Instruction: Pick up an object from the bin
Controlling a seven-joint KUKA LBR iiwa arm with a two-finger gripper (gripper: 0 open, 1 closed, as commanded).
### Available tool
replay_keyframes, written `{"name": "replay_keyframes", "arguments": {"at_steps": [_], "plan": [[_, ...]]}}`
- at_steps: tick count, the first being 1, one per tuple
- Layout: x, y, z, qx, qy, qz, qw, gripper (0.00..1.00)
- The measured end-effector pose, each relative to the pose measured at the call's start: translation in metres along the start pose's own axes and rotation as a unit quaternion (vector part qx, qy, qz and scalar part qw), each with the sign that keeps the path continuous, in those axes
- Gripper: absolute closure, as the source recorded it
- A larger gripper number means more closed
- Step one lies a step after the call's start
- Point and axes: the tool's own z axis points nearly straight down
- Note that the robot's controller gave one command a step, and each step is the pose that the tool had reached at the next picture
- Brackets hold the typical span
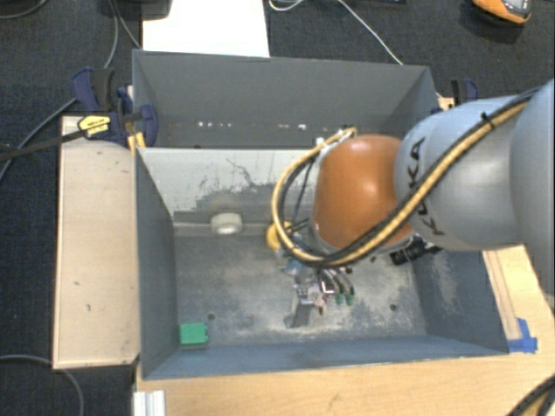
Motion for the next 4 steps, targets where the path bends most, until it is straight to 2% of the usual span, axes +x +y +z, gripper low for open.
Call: {"name": "replay_keyframes", "arguments": {"at_steps": [1, 2, 3, 4], "plan": [[-0.002, -0.001, -0.004, -0.001, -0.0039, 0.003, 1.0000, 0.00], [-0.006, -0.057, 0.010, 0.001, 0.0007, 0.022, 0.9997, 0.00], [-0.015, -0.057, -0.004, -0.001, -0.0067, 0.050, 0.9987, 0.00], [0.000, -0.095, 0.073, 0.000, 0.0002, 0.098, 0.9952, 0.00]]}}
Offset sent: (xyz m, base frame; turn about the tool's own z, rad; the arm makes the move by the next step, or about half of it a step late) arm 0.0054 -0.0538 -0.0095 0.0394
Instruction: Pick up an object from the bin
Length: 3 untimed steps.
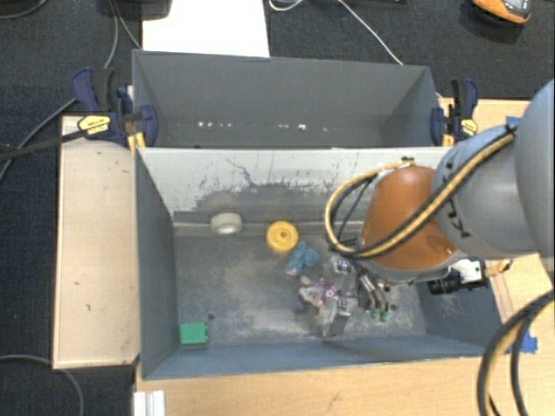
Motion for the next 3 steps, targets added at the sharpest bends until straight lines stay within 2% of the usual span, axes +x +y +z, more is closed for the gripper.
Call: {"name": "replay_keyframes", "arguments": {"at_steps": [1, 2, 3], "plan": [[0.014, 0.021, -0.007, -0.003, -0.0048, 0.111, 0.9939, 1.00], [0.014, 0.021, -0.007, -0.003, -0.0048, 0.112, 0.9937, 1.00], [0.012, 0.025, -0.099, -0.003, -0.0036, 0.121, 0.9926, 1.00]]}}
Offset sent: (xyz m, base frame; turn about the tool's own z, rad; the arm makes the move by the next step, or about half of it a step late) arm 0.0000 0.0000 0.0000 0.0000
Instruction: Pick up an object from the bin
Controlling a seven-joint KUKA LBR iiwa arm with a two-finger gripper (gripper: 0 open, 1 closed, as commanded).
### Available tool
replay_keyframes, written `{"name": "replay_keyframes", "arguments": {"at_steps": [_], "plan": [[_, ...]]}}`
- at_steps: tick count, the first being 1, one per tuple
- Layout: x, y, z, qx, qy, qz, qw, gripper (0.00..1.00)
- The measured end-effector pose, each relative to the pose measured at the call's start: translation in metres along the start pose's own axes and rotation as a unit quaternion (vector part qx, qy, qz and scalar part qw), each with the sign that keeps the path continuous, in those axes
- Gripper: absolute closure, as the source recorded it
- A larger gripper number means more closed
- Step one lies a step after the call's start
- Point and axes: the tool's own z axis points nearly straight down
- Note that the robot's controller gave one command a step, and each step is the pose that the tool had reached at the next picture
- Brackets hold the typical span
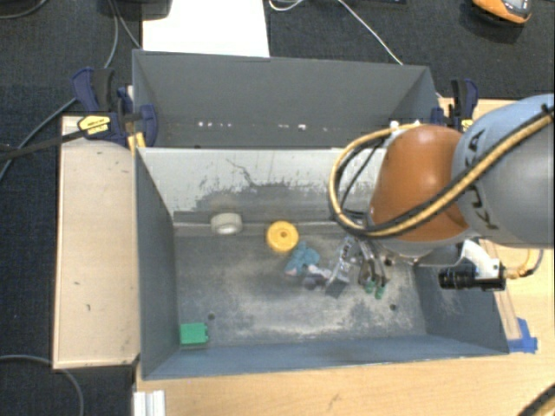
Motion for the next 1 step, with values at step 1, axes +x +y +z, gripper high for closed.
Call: {"name": "replay_keyframes", "arguments": {"at_steps": [1], "plan": [[-0.0040, -0.0003, -0.0565, -0.002, -0.0041, 0.000, 1.0000, 1.00]]}}
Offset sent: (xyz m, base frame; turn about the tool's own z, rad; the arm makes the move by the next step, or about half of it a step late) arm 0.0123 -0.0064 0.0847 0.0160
